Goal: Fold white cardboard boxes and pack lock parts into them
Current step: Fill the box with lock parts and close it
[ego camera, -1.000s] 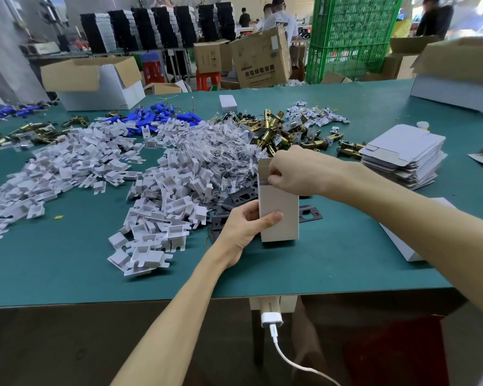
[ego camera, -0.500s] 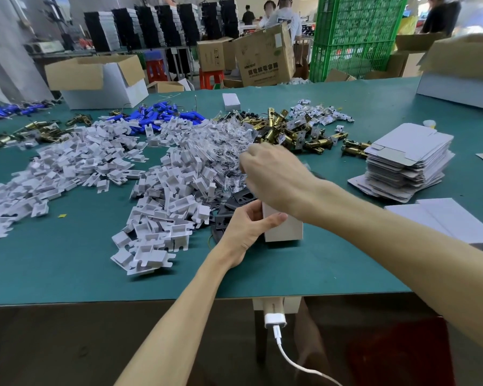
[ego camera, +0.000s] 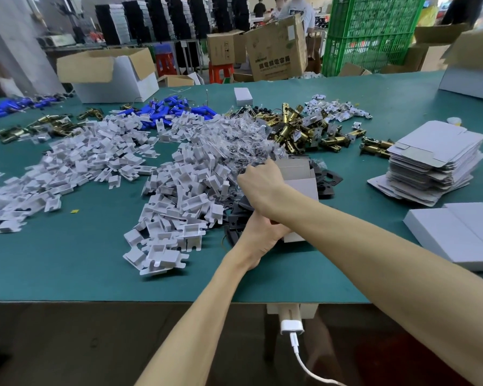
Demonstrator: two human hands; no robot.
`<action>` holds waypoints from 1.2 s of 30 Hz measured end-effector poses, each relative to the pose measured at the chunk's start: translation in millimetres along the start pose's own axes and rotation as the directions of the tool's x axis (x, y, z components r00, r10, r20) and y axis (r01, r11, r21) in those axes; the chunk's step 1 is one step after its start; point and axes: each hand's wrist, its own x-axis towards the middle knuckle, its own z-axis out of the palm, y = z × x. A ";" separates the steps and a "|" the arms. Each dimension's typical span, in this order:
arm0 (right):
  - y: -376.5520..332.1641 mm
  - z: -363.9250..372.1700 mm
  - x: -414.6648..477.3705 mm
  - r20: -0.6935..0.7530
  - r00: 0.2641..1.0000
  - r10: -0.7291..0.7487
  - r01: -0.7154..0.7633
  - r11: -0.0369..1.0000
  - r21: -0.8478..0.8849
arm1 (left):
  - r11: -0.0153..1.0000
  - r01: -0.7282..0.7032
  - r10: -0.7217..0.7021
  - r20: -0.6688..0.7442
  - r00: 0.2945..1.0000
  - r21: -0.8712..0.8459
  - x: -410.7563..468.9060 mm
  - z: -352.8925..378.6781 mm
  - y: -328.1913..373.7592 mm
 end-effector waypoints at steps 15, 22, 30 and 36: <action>12.6 3.2 -1.0 0.062 0.995 -0.079 0.081 0.996 -0.031 | 0.998 0.055 -0.055 0.002 0.998 0.016 2.9 0.0 -2.3; 12.1 1.7 -6.4 0.022 0.995 -0.102 0.103 0.993 -0.051 | 0.999 0.052 -0.052 -0.021 0.998 -0.007 -2.1 1.4 3.7; -3.8 3.1 2.8 -0.160 0.987 -0.035 0.076 0.963 0.258 | 1.000 -0.005 0.005 0.005 1.000 -0.004 -3.1 0.3 2.5; -24.3 7.7 17.6 -0.079 0.989 0.126 -0.042 0.749 0.661 | 0.998 -0.029 0.028 0.025 0.999 0.062 -5.9 -0.6 2.9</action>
